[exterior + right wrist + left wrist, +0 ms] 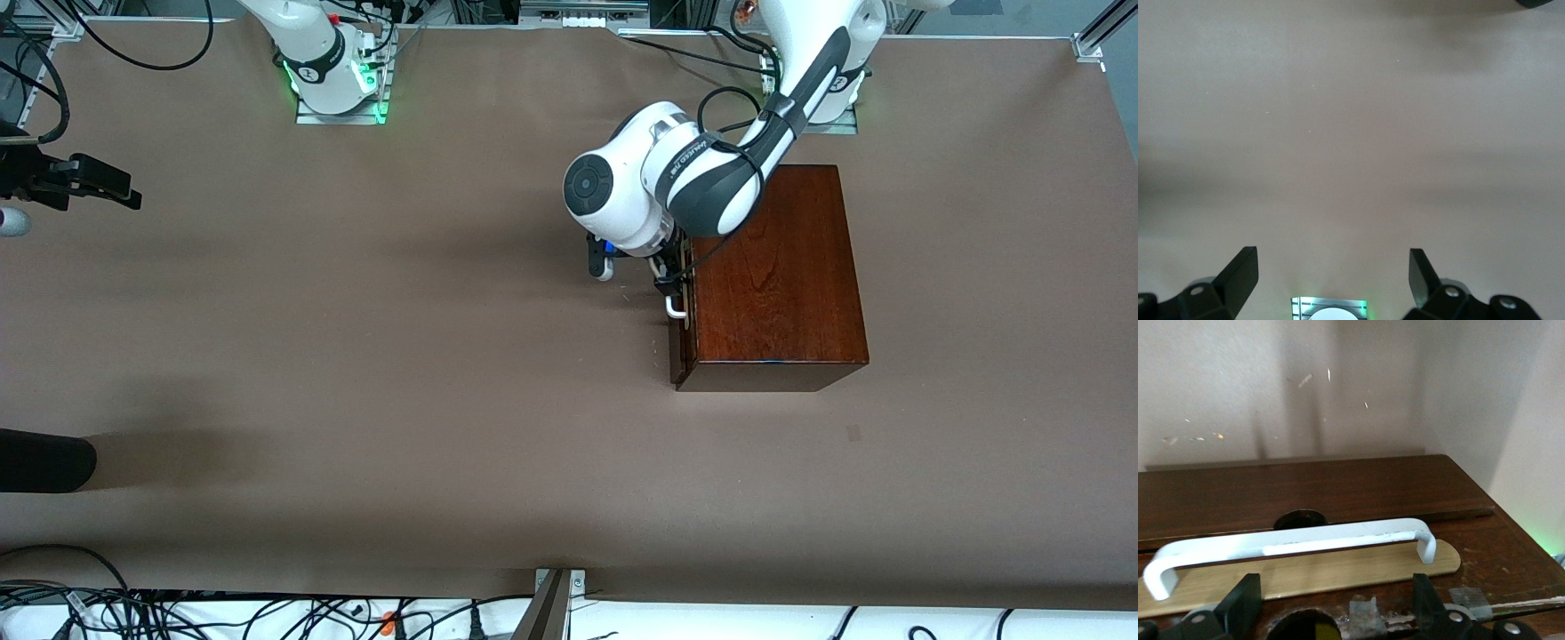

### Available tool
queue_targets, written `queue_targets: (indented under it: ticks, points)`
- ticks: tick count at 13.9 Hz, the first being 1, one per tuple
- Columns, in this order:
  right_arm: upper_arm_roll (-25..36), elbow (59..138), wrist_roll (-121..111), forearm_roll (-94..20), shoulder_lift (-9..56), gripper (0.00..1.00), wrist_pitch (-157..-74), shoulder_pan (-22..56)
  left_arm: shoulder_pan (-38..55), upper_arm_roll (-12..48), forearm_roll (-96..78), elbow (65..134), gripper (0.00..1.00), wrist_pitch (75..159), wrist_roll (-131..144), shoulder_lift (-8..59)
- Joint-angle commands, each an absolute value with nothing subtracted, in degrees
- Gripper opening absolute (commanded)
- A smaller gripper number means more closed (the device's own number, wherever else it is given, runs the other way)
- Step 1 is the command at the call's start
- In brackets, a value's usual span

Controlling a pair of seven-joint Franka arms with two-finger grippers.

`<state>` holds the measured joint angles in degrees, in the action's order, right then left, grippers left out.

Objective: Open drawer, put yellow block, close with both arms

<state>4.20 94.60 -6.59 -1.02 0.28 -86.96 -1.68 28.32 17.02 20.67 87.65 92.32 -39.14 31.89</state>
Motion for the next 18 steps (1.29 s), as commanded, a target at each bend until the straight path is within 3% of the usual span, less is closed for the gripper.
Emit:
queue_targets:
  ticks: [1, 5, 9, 12, 18]
  points:
    - [4.0, 94.8, -7.3, -0.5, -0.2, 1.00, -86.3, -2.2, 31.1, 17.0, 20.8, 84.9, 1.00, 92.4, -31.8, 29.8]
    - [3.9, 94.8, -7.2, -0.5, -0.2, 1.00, -86.4, -2.1, 32.0, 17.1, 15.1, 78.1, 1.00, 91.1, -17.9, 29.4]
    - [3.9, 94.8, -7.1, -0.4, -0.2, 1.00, -86.3, -2.1, 30.9, 16.1, 14.3, 67.8, 1.00, 82.2, -17.3, 28.1]
    - [3.4, 94.7, -6.7, -0.5, -0.3, 1.00, -86.4, -2.0, 24.3, 15.9, 14.1, 62.0, 1.00, 78.1, -14.4, 27.3]
    - [3.5, 94.7, -7.0, -0.4, -0.3, 1.00, -86.7, -2.0, 11.8, 14.4, 8.1, 61.5, 1.00, 77.7, -12.5, 22.8]
